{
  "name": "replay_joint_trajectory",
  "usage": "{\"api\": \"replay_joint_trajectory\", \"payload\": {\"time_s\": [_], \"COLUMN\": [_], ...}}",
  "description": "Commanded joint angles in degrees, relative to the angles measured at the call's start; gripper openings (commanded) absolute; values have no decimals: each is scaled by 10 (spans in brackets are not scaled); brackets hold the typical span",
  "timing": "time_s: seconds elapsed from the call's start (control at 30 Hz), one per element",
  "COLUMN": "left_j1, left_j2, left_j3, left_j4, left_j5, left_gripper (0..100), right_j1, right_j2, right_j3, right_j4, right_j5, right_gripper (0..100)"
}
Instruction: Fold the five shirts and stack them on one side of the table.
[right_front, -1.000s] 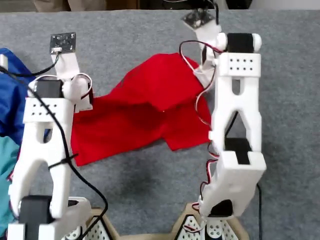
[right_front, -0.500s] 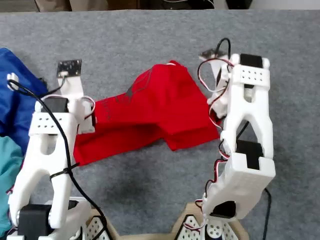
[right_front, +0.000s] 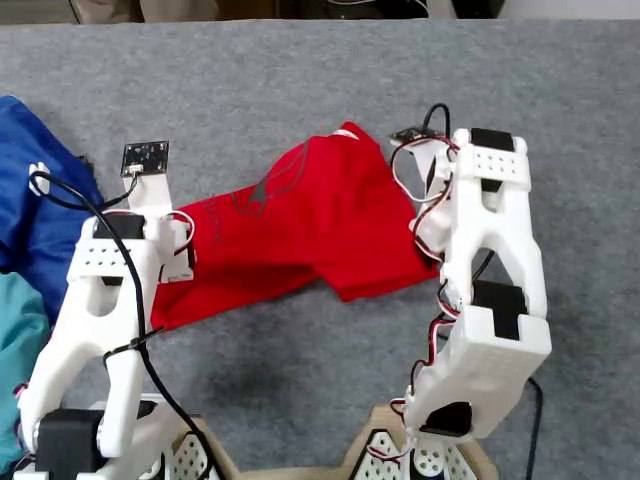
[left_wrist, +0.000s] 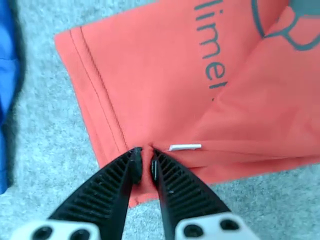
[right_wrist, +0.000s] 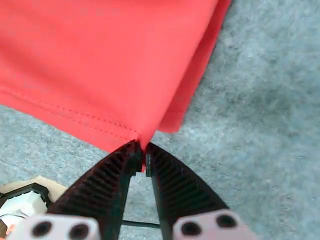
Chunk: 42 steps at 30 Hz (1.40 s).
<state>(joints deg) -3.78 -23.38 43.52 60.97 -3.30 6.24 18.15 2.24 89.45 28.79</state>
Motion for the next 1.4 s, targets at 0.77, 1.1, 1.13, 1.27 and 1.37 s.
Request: {"api": "replay_joint_trajectory", "payload": {"time_s": [0.77,1.1,1.13,1.27,1.37], "left_j1": [6,5,6,6,6], "left_j2": [-16,-16,-16,-22,-22], "left_j3": [76,91,91,86,68], "left_j4": [-84,-80,-72,-60,-25], "left_j5": [4,3,2,2,2], "left_gripper": [19,128,160,213,217], "right_j1": [36,33,33,33,34], "right_j2": [-44,-47,-47,-48,-48], "right_j3": [12,7,7,5,-19], "right_j4": [-20,-20,-20,-19,-16], "right_j5": [6,18,21,21,18], "right_gripper": [8,112,118,121,121]}}
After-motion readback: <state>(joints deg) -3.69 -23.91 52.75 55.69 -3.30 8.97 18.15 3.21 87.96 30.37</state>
